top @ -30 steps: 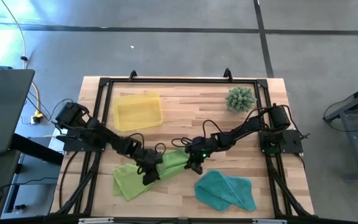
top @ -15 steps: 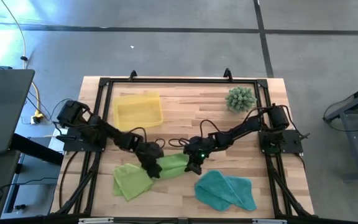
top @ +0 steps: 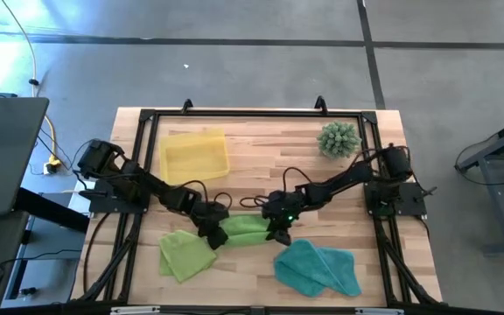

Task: Roll microfiber towels into tight, uniform cylinder then place into a basket
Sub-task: Roll the green microfiber towel

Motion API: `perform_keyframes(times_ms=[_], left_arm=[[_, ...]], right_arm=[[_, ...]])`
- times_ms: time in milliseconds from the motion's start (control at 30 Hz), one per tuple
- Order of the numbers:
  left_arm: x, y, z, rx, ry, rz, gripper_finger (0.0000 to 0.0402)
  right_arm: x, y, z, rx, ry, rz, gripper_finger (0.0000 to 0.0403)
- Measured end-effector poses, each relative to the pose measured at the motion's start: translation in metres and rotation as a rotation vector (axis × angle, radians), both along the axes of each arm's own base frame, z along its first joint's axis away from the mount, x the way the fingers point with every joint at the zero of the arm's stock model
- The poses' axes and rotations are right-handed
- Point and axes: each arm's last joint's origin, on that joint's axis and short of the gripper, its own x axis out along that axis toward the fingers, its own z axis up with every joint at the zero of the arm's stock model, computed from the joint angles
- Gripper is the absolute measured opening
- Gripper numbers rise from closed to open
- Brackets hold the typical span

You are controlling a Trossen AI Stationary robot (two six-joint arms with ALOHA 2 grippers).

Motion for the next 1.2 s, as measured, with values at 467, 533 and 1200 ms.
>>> perform_keyframes(times_ms=[467,533,1200], left_arm=[[0.000,0.000,0.000,0.023,-0.025,-0.021,0.0017],[0.000,0.000,0.000,0.023,-0.026,-0.020,0.0017],[0.004,0.000,0.000,0.020,-0.067,-0.007,0.0030]], right_arm=[[-0.029,0.059,0.054,-0.682,-0.386,0.209,0.0149],[-0.029,0.071,0.045,-0.752,-0.400,0.205,0.0147],[-0.015,0.067,-0.015,-0.805,-0.252,0.119,0.0146]])
